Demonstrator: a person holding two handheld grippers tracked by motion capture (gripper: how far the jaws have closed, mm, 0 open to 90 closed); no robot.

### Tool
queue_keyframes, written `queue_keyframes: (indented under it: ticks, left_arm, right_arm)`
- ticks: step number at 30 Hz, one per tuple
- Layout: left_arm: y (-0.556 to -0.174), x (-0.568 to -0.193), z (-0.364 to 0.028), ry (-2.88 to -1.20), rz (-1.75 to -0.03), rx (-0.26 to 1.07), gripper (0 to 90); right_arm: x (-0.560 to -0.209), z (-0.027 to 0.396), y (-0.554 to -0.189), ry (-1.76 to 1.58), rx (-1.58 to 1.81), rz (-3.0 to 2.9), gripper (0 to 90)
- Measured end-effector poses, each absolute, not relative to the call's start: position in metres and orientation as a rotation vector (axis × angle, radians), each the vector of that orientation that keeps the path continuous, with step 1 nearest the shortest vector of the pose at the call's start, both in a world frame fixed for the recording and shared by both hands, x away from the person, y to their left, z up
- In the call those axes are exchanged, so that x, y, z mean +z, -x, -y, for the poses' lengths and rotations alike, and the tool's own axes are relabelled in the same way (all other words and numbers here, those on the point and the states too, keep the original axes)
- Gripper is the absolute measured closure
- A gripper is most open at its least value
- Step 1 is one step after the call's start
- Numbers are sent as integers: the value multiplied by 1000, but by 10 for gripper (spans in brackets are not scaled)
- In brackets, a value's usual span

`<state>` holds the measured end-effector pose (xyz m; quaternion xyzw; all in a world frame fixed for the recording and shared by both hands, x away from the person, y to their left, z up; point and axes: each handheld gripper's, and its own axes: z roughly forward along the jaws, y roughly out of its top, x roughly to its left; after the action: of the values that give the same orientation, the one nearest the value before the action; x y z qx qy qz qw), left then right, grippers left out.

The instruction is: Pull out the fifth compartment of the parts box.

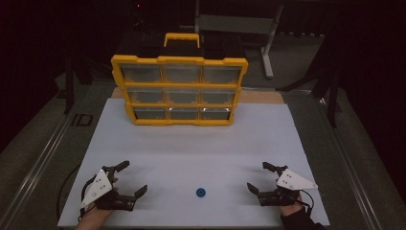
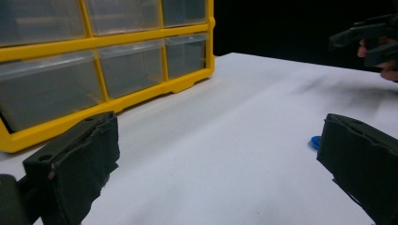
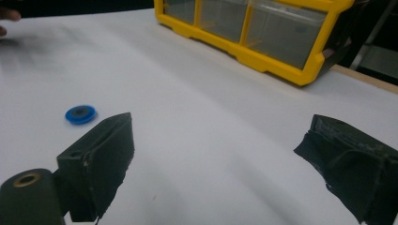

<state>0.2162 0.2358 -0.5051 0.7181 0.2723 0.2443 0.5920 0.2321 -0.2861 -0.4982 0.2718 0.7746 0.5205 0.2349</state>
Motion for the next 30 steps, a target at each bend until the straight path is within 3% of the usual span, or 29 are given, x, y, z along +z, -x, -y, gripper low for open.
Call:
queue_keyframes:
  ticks: [17, 30]
  left_arm:
    - [-214, -503, -236, -1646, -647, 575, 0]
    - [-210, -501, -236, -1645, -627, 579, 0]
  right_arm:
    - [-498, 278, -223, -741, 1363, -2192, 87]
    - [-468, 271, -213, -729, 1357, -2112, 89]
